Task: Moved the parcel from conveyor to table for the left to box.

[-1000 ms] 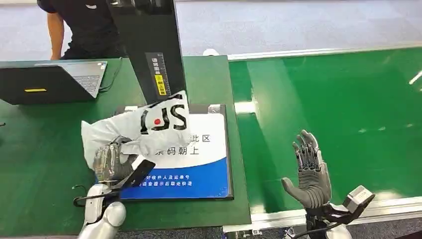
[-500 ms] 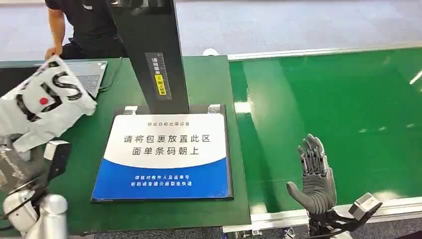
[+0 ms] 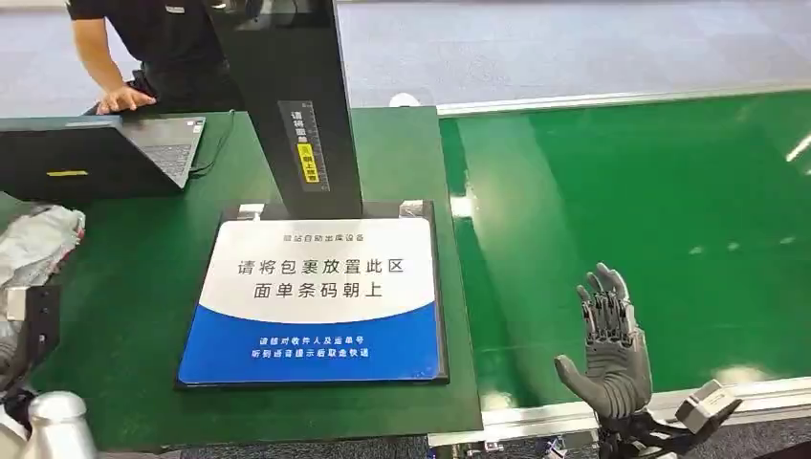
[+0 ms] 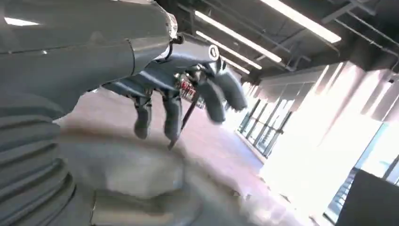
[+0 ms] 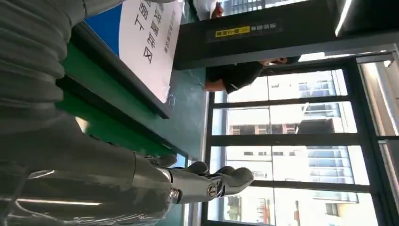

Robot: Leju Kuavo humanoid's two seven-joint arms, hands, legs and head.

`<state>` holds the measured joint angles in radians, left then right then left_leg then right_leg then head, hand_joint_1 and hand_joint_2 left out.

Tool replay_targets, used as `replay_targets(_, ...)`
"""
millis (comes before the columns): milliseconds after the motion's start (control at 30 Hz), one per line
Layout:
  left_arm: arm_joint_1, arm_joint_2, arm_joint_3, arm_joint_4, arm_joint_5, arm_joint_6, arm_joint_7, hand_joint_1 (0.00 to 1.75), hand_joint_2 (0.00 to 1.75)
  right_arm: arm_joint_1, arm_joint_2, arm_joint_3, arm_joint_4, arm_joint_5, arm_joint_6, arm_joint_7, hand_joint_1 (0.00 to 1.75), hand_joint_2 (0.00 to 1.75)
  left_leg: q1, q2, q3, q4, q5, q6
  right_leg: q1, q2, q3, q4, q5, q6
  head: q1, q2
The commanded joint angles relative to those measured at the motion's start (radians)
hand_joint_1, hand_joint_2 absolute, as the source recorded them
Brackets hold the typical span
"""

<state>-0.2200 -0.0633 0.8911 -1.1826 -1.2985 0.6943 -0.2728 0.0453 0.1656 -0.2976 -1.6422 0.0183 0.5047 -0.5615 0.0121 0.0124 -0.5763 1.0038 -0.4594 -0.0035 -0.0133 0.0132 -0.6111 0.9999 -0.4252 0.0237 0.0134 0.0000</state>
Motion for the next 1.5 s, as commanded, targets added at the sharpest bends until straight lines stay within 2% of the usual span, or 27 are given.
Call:
replay_targets(33,-0.033,0.019,-0.072,0.154,0.012,0.004,0.065,0.00,1.75,-0.030,0.018,-0.019,0.028,0.001,-0.013,0.008,0.00,1.75,-0.001,-0.004,0.003,-0.003,0.001,0.000,-0.001,-0.004,0.003,-0.001,0.000,-0.002,0.000,0.000)
replay_targets(233,-0.013,0.058,-0.205,0.230,0.024,-0.032,0.168,0.00,1.75,-0.031,0.017,-0.014,0.035,-0.003,-0.013,0.004,0.00,1.75,-0.002,-0.004,0.004,-0.003,0.001,0.000,-0.001,-0.004,0.003,-0.001,0.000,-0.001,0.000,0.000)
replay_targets(367,-0.004,0.047,-0.255,0.199,0.102,-0.033,0.136,0.00,1.75,-0.033,0.019,-0.014,0.036,-0.002,-0.011,0.006,0.00,1.75,-0.001,-0.002,0.002,-0.002,0.001,0.000,-0.001,-0.002,0.002,-0.001,0.000,-0.001,0.000,0.000)
replay_targets(400,0.011,0.024,-0.290,0.124,0.320,-0.042,-0.024,0.00,1.75,-0.033,0.019,-0.014,0.037,-0.002,-0.011,0.007,0.00,1.75,-0.001,-0.002,0.001,-0.002,0.001,0.000,-0.001,-0.002,0.001,0.000,0.000,-0.001,0.000,0.000)
replay_targets(433,0.026,0.015,-0.323,0.081,0.427,-0.066,-0.109,0.00,1.75,-0.032,0.017,-0.013,0.038,-0.004,-0.010,0.008,0.00,1.75,-0.001,-0.002,0.002,-0.001,0.001,0.000,0.000,-0.002,0.001,0.000,0.000,-0.001,0.000,0.000)
replay_targets(467,0.037,0.005,-0.346,0.047,0.438,-0.075,-0.107,0.00,1.75,-0.032,0.017,-0.012,0.040,-0.004,-0.011,0.007,0.00,1.75,0.000,-0.002,0.001,-0.001,0.000,0.000,0.000,-0.002,0.001,0.000,0.000,-0.001,0.000,0.000)
replay_targets(500,0.048,-0.007,-0.374,0.008,0.574,-0.158,-0.188,0.00,1.75,-0.031,0.016,-0.010,0.042,-0.005,-0.008,0.006,0.00,1.75,-0.001,-0.003,0.001,-0.001,0.000,0.000,0.000,-0.003,0.002,0.000,0.000,-0.001,0.000,0.000)
replay_targets(633,0.076,-0.038,-0.439,-0.053,0.878,-0.479,-0.315,0.00,1.75,-0.044,0.010,-0.001,0.066,-0.004,-0.004,0.003,0.00,1.75,0.000,-0.002,0.000,0.000,0.000,0.000,0.000,-0.002,0.000,0.000,0.000,-0.001,0.000,0.000)
replay_targets(800,0.114,-0.061,-0.494,-0.125,1.034,-0.677,-0.337,0.00,1.75,-0.063,0.003,0.006,0.089,0.000,-0.005,-0.002,0.00,1.75,-0.001,0.000,0.002,-0.001,0.000,0.001,-0.001,-0.001,0.001,-0.001,0.000,-0.001,0.000,0.000)
replay_targets(967,0.119,-0.072,-0.507,-0.146,1.037,-0.684,-0.340,0.00,1.75,-0.064,0.001,0.006,0.089,0.001,-0.006,-0.002,0.00,1.75,-0.001,-0.002,0.001,-0.001,0.000,0.000,0.000,-0.002,0.001,0.000,0.000,-0.001,0.000,0.000)
replay_targets(1033,0.145,-0.065,-0.532,-0.171,1.204,-0.905,-0.324,0.00,1.75,-0.071,-0.002,0.010,0.100,0.002,-0.002,0.000,0.00,1.75,0.000,-0.001,0.001,-0.001,0.000,0.000,0.000,-0.001,0.001,0.000,0.000,-0.001,0.000,0.000)
replay_targets(1100,0.152,-0.077,-0.562,-0.171,1.228,-0.972,-0.304,0.00,1.75,-0.079,-0.004,0.016,0.110,0.004,-0.003,0.002,0.00,1.75,-0.001,0.000,0.002,-0.001,0.000,0.000,0.000,0.000,0.001,0.000,0.000,-0.001,0.000,0.000)
replay_targets(1200,0.151,-0.066,-0.645,-0.119,1.210,-1.026,-0.279,0.00,1.75,-0.095,-0.007,0.031,0.130,0.004,-0.002,0.003,0.00,1.75,-0.001,-0.002,0.002,-0.001,0.000,0.000,-0.001,-0.002,0.002,-0.001,0.000,-0.001,0.000,0.000)
replay_targets(1300,0.146,-0.062,-0.727,-0.015,1.131,-0.979,-0.295,0.00,1.75,-0.113,-0.012,0.075,0.172,0.011,0.000,0.009,0.00,1.75,-0.001,-0.001,0.003,-0.002,0.001,0.000,-0.001,-0.001,0.002,-0.001,0.001,-0.001,0.000,0.000)
replay_targets(1500,0.137,-0.061,-0.738,0.038,1.163,-0.969,-0.300,0.00,1.75,-0.133,-0.020,0.134,0.215,0.026,-0.001,0.009,0.00,1.75,-0.001,0.000,0.003,-0.002,0.000,0.000,-0.001,0.000,0.002,-0.001,0.001,-0.001,0.000,0.000)
